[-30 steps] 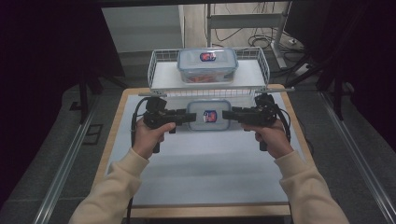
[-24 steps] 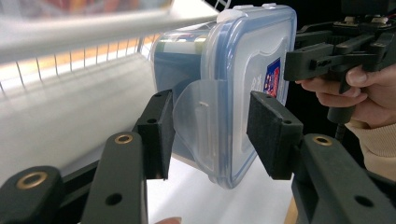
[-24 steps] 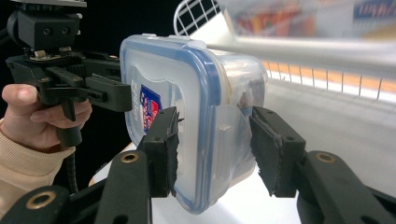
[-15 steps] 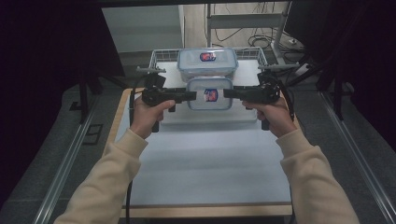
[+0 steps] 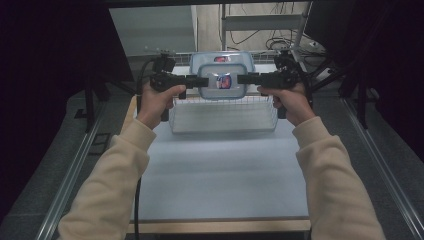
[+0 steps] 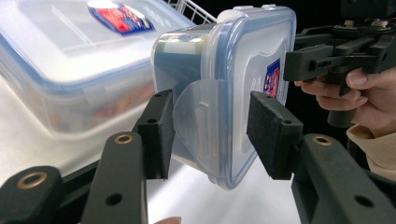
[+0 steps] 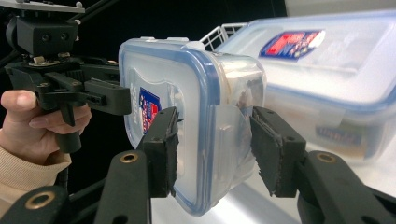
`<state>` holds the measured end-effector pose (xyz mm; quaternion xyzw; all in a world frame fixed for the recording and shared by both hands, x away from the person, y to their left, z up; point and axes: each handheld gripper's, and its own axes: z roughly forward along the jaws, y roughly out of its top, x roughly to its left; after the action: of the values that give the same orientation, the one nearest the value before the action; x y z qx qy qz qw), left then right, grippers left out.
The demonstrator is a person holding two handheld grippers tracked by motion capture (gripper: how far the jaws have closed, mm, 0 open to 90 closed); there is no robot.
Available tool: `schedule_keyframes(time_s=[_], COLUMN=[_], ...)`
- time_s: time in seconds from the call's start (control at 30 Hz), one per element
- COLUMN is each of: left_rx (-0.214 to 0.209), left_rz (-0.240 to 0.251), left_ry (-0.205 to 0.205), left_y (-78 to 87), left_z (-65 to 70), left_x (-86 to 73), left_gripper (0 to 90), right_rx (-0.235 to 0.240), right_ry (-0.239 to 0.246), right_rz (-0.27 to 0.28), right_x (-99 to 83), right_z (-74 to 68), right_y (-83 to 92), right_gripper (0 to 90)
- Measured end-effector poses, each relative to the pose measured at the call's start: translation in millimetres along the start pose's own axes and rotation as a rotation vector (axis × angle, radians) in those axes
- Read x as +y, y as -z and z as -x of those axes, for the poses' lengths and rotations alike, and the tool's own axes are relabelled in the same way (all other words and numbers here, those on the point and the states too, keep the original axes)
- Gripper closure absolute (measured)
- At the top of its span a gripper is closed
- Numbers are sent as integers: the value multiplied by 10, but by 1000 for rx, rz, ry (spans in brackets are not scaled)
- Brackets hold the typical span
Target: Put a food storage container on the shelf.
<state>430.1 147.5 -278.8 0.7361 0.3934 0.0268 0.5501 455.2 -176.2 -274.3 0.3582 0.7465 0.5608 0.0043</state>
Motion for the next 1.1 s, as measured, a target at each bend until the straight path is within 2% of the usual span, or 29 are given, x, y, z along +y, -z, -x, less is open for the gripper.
schedule_keyframes(time_s=[0.27, 0.53, 0.67, 0.77, 0.9, 1.0, 1.1], left_rx=[-3, -5, -6, -7, -3, -10, -3], left_rz=[-6, -2, 1, -16, -23, -8, -1], left_ry=[-11, 26, 52, 70, 92, 119, 143], left_y=[-41, -141, -213, -263, -328, -346, -375], left_z=[-135, -374, -501, -568, -619, -656, -667], left_x=[364, 553, 619, 649, 658, 665, 671], left_gripper=[525, 525, 522, 520, 515, 517, 507], right_rx=[-3, -5, -18, -20, -22, -13, -26], right_ry=[-6, -34, -52, -71, -102, -139, -151], right_rz=[15, 13, 3, -6, -19, -1, 6], right_x=[337, 560, 650, 698, 715, 712, 710], right_z=[112, 291, 386, 466, 560, 609, 628], right_y=[-49, -200, -292, -346, -393, -408, -439], right_gripper=[526, 523, 520, 519, 515, 513, 490])
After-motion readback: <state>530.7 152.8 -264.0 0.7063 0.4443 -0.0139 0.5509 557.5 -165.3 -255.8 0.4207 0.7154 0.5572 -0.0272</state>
